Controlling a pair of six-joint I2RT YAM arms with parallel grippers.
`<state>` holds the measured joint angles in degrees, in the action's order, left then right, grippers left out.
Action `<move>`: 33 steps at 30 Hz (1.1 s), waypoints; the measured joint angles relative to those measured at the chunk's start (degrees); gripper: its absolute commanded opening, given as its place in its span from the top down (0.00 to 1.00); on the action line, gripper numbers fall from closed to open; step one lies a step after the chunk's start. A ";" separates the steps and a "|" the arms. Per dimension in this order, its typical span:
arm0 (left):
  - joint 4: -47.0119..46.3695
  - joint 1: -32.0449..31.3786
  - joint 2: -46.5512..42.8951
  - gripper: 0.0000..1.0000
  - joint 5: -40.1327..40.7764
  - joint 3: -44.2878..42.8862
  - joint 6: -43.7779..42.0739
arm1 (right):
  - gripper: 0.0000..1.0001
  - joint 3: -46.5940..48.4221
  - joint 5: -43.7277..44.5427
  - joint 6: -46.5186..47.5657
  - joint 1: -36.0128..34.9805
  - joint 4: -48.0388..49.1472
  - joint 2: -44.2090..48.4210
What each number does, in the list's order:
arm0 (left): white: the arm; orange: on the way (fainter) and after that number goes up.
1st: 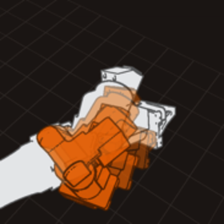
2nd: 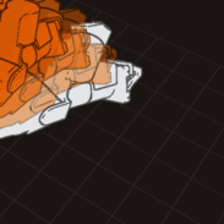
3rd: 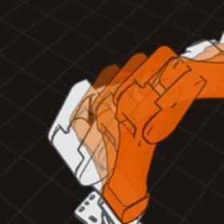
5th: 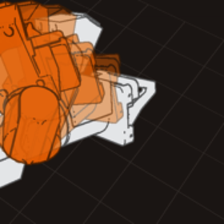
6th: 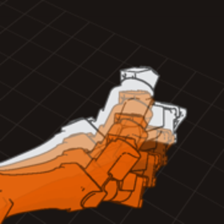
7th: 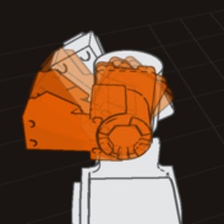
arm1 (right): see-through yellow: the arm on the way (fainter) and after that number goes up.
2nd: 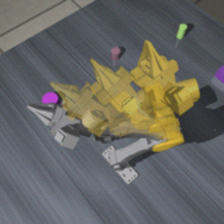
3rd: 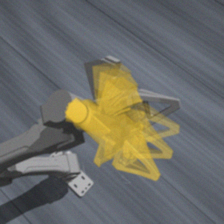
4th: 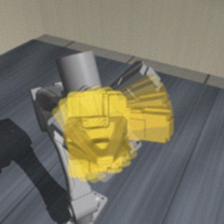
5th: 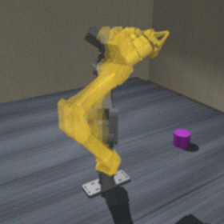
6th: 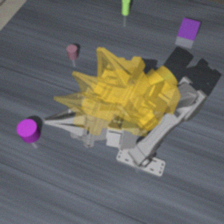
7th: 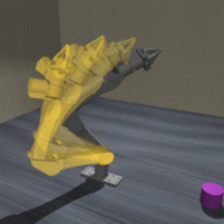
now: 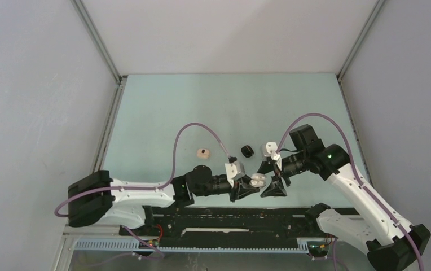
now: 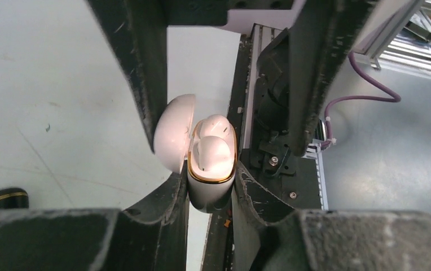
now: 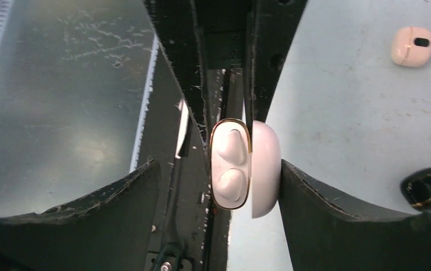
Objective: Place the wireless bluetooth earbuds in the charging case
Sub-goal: Close the charging case with the earbuds, then place the charging case with the earbuds at the center of the board.
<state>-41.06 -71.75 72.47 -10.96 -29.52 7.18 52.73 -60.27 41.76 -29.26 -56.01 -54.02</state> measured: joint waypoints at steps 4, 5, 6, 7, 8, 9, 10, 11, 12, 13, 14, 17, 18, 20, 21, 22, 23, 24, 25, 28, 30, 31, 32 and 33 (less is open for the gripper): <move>0.94 2.49 1.66 1.00 0.76 -0.96 5.60 | 0.27 1.55 3.02 0.57 -0.68 -2.01 0.92; 0.42 3.30 1.88 1.00 0.48 -0.92 7.02 | 0.27 1.92 4.17 0.94 -0.70 -2.08 1.49; -0.72 3.80 2.01 1.00 0.37 -0.92 8.61 | 0.27 2.43 5.22 1.05 -0.48 -1.86 2.19; -1.36 4.22 2.10 1.00 0.46 -0.92 9.70 | 0.27 2.93 6.27 0.79 0.13 -1.75 2.99; -1.66 4.61 2.27 1.00 0.59 -0.92 10.60 | 0.25 3.23 7.21 0.44 1.01 -1.66 4.00; -1.62 5.18 2.62 1.00 1.42 -0.92 11.26 | 0.23 3.34 8.20 -0.42 2.29 -1.66 5.16; -1.49 5.97 3.43 1.00 2.34 -0.92 12.02 | 0.21 3.34 9.38 -1.73 3.32 -1.36 6.10; -1.14 6.47 4.28 1.00 3.28 -0.92 12.66 | 0.21 3.19 11.41 -3.98 4.59 0.11 7.02; -0.52 6.93 5.07 0.99 4.11 -0.92 13.40 | 0.21 2.62 13.53 -6.34 5.70 2.51 7.58; 0.74 7.39 5.99 0.98 5.05 -0.94 14.43 | 0.21 1.73 15.28 -8.70 6.75 5.16 8.13; 2.29 7.69 6.71 0.96 5.49 -1.03 15.47 | 0.21 0.68 16.35 -10.86 7.85 7.58 8.15; 9.64 8.98 9.55 0.92 5.35 -3.67 18.97 | 0.21 -2.49 16.68 -16.06 11.69 12.81 4.79; 12.55 9.64 11.65 0.91 4.83 -5.84 20.79 | 0.21 -3.43 16.35 -17.70 13.70 14.25 2.91; 15.45 10.86 14.73 0.87 3.98 -8.63 23.67 | 0.21 -4.46 16.52 -19.67 16.28 15.98 -0.35; 16.57 11.43 16.33 0.84 3.72 -9.81 25.03 | 0.21 -5.03 16.83 -20.65 17.53 16.74 -1.11; 17.57 12.00 17.79 0.82 3.54 -10.69 26.27 | 0.21 -5.49 17.18 -21.33 18.29 17.29 -1.14; 18.29 12.44 18.91 0.80 3.41 -11.17 27.39 | 0.21 -5.84 17.35 -21.88 18.73 17.81 -0.63; 18.95 12.96 20.06 0.79 3.26 -11.45 28.55 | 0.21 -6.10 17.53 -22.21 18.82 18.45 0.17; 19.41 13.49 21.16 0.78 3.13 -11.56 29.68 | 0.21 -6.19 17.59 -22.36 18.84 18.80 0.92; 19.54 15.63 25.22 0.72 1.18 -12.31 33.53 | 0.20 -6.21 18.08 -23.02 18.88 20.17 3.52; 19.41 16.96 27.65 0.67 -0.37 -13.05 35.65 | 0.20 -6.21 18.40 -23.28 18.91 20.94 4.28; 19.37 17.75 28.57 0.61 -1.09 -13.22 36.89 | 0.20 -6.21 18.58 -23.37 18.95 21.18 4.33; 19.26 18.32 28.94 0.58 -1.66 -13.22 37.99 | 0.20 -6.21 18.78 -23.39 18.99 21.35 4.28; 19.34 18.93 29.00 0.57 -2.01 -13.25 38.66 | 0.20 -6.21 18.97 -23.39 18.99 21.40 4.24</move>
<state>-21.71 -52.82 101.47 -12.97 -42.76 45.84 46.52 -41.30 18.37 -10.26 -34.61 -49.78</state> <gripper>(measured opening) 0.368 0.798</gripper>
